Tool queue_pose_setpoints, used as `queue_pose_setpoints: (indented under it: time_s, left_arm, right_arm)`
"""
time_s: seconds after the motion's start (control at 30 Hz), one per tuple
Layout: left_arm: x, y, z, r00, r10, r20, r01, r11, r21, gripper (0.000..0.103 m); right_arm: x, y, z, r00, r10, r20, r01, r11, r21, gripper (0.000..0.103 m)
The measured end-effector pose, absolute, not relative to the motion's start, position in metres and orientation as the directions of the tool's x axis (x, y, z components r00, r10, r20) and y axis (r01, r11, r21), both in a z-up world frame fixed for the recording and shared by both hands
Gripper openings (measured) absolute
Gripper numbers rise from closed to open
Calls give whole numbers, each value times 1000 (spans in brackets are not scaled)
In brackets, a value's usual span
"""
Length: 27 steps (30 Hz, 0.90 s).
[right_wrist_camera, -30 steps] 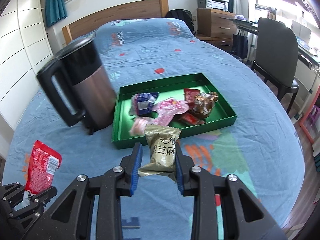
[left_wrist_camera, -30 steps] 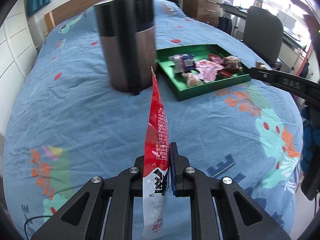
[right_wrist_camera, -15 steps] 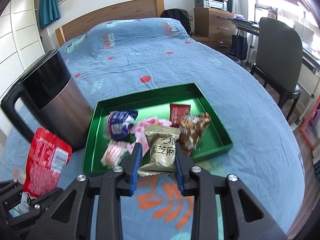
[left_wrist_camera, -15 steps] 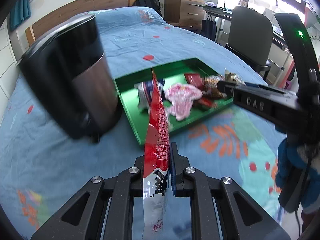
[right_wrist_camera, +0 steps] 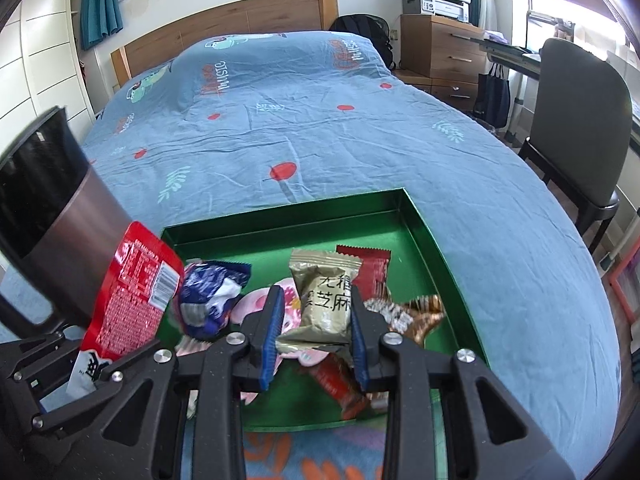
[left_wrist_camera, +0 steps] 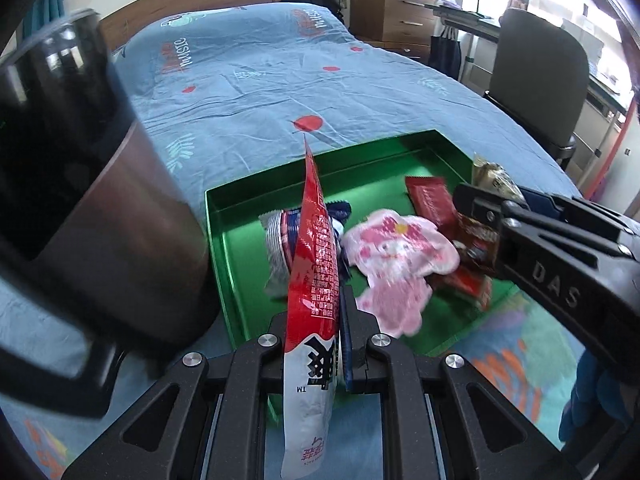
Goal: Organize snacks
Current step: 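Lower the red packet with the left tool while the right tool lowers the gold candy into the tray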
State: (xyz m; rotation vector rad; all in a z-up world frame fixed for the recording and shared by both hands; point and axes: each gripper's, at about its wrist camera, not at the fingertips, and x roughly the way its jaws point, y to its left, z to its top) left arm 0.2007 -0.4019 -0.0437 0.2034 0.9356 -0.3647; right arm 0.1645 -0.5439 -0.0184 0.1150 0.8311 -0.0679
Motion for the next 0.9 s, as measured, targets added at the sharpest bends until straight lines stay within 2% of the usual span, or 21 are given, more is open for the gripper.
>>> queue_pose_setpoints:
  time_s: [0.37,0.9]
  left_arm:
    - [228,-415,-77,543,-189,-818,375,926,35,12]
    - [234,-409,-99,517,-200,-832,362,932,1,12]
  right_arm:
    - [195,-548,-58,652,-32,-757,104,993,48,103]
    - [204,-537,-73,644,-54,-763,68,998,-14,103]
